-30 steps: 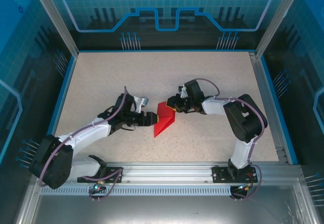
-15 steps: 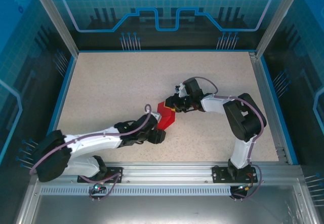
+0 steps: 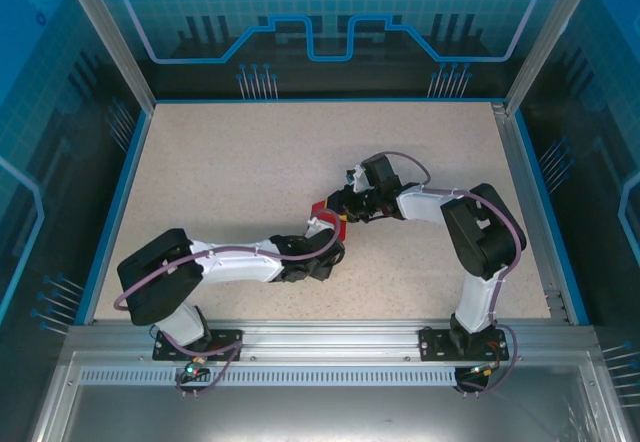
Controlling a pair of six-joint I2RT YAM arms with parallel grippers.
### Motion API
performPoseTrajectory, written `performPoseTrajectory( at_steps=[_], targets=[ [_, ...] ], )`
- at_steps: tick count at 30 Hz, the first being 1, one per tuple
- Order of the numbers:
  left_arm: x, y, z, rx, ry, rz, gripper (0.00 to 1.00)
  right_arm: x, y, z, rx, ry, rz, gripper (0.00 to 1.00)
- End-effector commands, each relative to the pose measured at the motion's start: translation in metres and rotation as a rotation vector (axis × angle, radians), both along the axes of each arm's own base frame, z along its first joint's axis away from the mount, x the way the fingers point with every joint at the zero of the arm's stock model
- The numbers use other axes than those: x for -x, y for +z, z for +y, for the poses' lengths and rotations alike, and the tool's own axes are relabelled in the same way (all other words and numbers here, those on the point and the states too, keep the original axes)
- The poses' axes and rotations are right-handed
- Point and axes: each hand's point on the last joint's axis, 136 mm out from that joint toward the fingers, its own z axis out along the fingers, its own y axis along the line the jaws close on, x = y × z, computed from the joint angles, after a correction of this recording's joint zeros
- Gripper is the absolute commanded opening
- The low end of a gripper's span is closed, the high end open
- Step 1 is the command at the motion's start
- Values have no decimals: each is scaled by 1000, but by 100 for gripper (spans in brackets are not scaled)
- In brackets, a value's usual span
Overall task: Fold a paper plane with a square sheet of paper (pick it up from the middle)
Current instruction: Fourth fold the wing at the center of the table.
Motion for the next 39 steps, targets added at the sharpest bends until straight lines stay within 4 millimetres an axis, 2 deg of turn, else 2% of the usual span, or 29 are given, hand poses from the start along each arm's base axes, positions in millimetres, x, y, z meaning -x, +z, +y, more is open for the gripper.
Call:
performPoseTrajectory(
  at_steps=[1, 8, 20, 23, 29, 39],
  targets=[
    [-3, 1, 3, -29, 29, -18, 61, -2, 3, -1, -3, 14, 3, 28],
    [-3, 3, 4, -18, 26, -30, 49, -2, 2, -2, 2, 12, 9, 27],
    [-3, 3, 5, -20, 22, -34, 36, -3, 2, -2, 8, 10, 8, 27],
    [-4, 3, 5, -24, 23, -35, 36, -3, 2, -3, 8, 7, 10, 27],
    [-3, 0, 8, -33, 24, -35, 46, -3, 4, -2, 5, 10, 8, 20],
    [-3, -7, 8, -58, 25, -23, 43, -3, 3, -2, 6, 9, 12, 20]
  ],
)
